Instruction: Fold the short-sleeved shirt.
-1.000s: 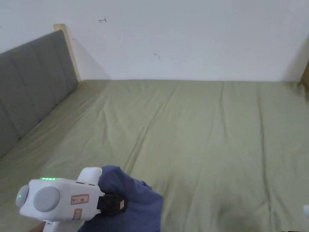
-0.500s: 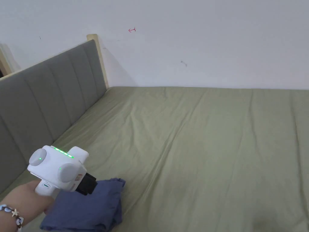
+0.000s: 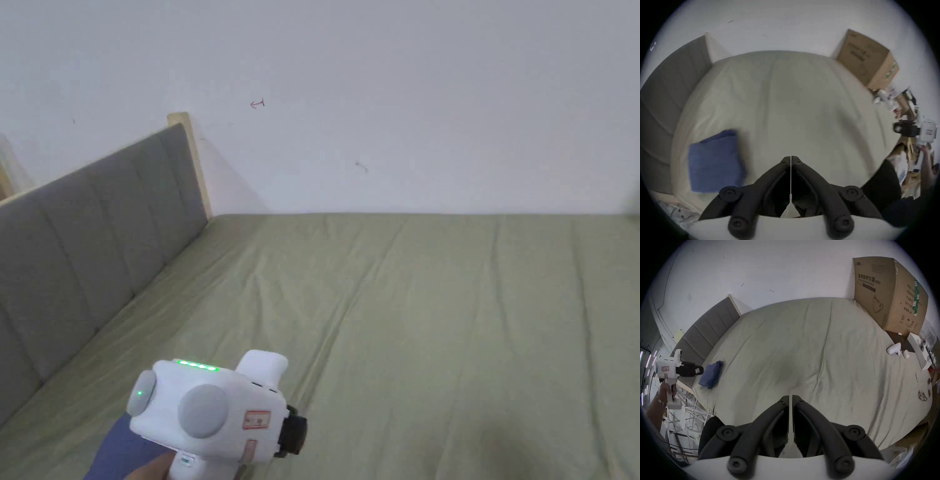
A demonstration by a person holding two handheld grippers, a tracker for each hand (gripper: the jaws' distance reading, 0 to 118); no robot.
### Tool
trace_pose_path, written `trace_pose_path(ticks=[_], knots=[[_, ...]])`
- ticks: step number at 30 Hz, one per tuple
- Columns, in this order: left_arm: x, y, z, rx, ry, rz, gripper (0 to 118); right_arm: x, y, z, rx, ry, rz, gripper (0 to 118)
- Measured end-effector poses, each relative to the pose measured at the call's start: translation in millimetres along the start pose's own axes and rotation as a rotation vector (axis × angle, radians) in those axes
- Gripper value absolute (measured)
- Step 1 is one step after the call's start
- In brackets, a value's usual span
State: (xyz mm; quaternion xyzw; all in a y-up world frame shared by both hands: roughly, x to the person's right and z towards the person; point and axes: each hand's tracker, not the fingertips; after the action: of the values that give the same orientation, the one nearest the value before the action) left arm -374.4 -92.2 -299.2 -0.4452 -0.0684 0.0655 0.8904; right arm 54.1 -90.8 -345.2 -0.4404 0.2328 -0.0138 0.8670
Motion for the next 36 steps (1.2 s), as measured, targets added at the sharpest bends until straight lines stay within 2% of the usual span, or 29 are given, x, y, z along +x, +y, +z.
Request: trace_pose_path(ticks=[2,6,11,13,15,19,21,22,23,24,25,26,28,36], knots=[[42,15,4,0.107,0.034,-0.058,0,-3,14,11,0.058,-0.014,0.006,3],[100,51,33,0.384,-0.022,0.002,0,-8,41,39,0.260,-0.035,0.018,3],[149,63,51,0.709,0.113,-0.076,0,-15,54,71,0.595,-0.044,0.047,3],[162,57,52,0.812,0.180,-0.086,0,-24,49,79,0.739,-0.131,0.107,3],[167,51,52,0.868,0.188,-0.072,0,-29,43,80,0.841,-0.161,0.163,3],[172,37,52,0.913,0.224,-0.043,2,-35,38,81,0.924,-0.204,0.144,5],[175,33,53,0.926,0.251,-0.044,21,-38,37,81,0.942,-0.246,0.145,17],[175,31,54,0.930,0.271,-0.049,36,-39,37,80,0.942,-0.257,0.146,29],[175,29,55,0.930,0.274,-0.055,67,-39,39,79,0.940,-0.254,0.144,54],[175,29,55,0.930,0.276,-0.060,89,-39,39,79,0.941,-0.253,0.140,74],[175,29,56,0.923,0.276,-0.066,102,-40,39,79,0.943,-0.253,0.125,89],[174,28,58,0.921,0.272,-0.066,107,-40,39,79,0.957,-0.252,0.104,103],[174,25,61,0.938,0.266,-0.061,107,-42,39,80,0.963,-0.256,0.102,114],[169,27,66,0.933,0.286,-0.028,110,-48,38,80,0.964,-0.271,0.116,118]])
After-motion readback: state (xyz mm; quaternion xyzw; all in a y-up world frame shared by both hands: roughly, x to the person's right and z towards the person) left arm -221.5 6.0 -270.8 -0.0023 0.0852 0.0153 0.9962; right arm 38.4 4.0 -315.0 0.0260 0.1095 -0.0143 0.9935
